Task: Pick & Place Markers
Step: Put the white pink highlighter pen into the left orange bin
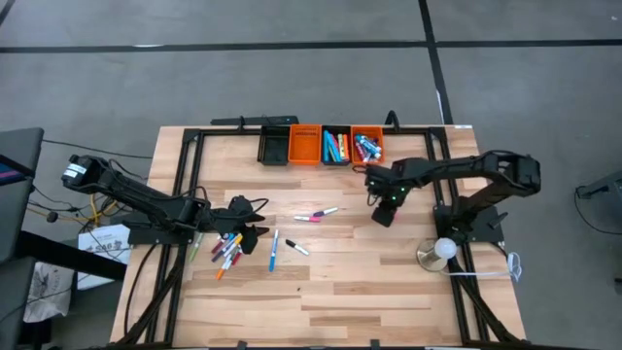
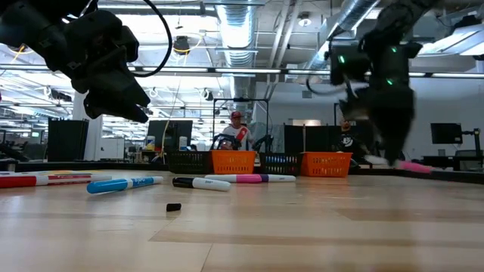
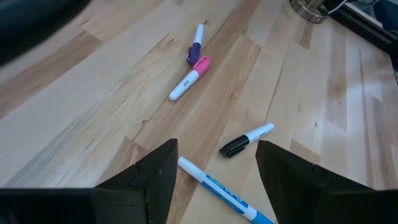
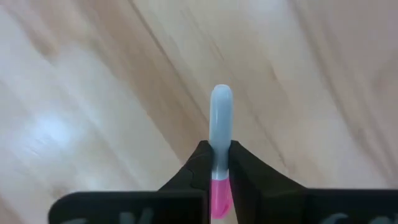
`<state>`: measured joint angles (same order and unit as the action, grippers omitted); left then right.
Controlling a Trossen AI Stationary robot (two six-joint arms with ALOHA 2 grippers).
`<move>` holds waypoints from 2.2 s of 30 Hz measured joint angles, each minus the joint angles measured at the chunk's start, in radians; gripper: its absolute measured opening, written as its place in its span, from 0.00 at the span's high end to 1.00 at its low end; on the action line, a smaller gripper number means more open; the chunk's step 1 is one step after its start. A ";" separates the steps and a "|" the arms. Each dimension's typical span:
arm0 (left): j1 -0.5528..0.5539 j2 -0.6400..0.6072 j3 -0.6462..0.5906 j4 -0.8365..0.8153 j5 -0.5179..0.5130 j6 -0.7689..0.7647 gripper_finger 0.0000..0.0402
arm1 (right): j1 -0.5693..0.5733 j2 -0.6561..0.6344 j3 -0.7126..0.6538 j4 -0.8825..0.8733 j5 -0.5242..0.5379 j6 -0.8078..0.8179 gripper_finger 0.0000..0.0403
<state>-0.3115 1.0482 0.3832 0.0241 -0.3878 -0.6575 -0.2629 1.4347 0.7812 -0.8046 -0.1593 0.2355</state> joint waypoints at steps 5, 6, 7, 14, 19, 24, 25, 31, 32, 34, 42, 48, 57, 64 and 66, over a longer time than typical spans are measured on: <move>0.000 0.000 0.000 0.001 0.000 0.027 0.47 | 0.016 -0.008 0.103 0.111 0.000 -0.010 0.93; 0.000 0.000 0.000 0.000 0.000 0.042 0.47 | 0.015 -0.005 0.126 0.130 0.000 -0.018 0.91; 0.000 0.000 0.000 0.000 0.002 0.052 0.47 | 0.015 0.005 0.152 0.150 0.001 -0.026 0.90; 0.000 0.000 0.000 0.000 0.026 0.059 0.47 | 0.009 0.138 0.368 0.248 0.003 -0.149 0.95; 0.000 0.000 0.000 0.000 0.026 0.059 0.47 | -0.025 0.308 0.560 0.301 0.012 -0.219 0.94; 0.000 0.000 0.000 0.000 0.026 0.075 0.47 | -0.086 0.497 0.761 0.290 0.038 -0.266 0.89; 0.000 0.000 0.000 0.000 0.026 0.077 0.47 | -0.100 0.529 0.796 0.288 0.037 -0.271 0.90; -0.002 0.000 0.000 -0.001 0.026 0.076 0.47 | -0.177 0.675 0.976 0.250 0.031 -0.273 0.95; -0.003 0.000 0.000 0.000 0.026 0.075 0.47 | -0.186 0.687 0.995 0.233 0.031 -0.273 0.95; -0.003 0.000 0.000 -0.001 0.027 0.076 0.47 | -0.206 0.701 1.023 0.222 0.031 -0.269 0.93; -0.003 0.000 0.000 0.000 0.027 0.077 0.47 | -0.252 0.714 1.034 0.194 0.032 -0.262 0.76; -0.003 0.000 0.000 0.000 0.027 0.077 0.47 | -0.244 0.714 1.034 0.131 0.024 -0.288 0.64; -0.003 0.000 0.000 0.000 0.027 0.077 0.47 | -0.133 0.703 1.033 -0.091 -0.033 -0.368 0.68; -0.003 0.000 0.000 0.000 0.027 0.077 0.47 | 0.044 0.703 1.028 -0.076 -0.029 -0.447 0.75; -0.003 0.000 0.000 0.000 0.027 0.077 0.47 | 0.087 0.703 1.028 -0.071 -0.028 -0.457 0.76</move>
<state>-0.3145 1.0482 0.3832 0.0237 -0.3611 -0.5809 -0.1761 2.1376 1.8088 -0.8759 -0.1876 -0.2211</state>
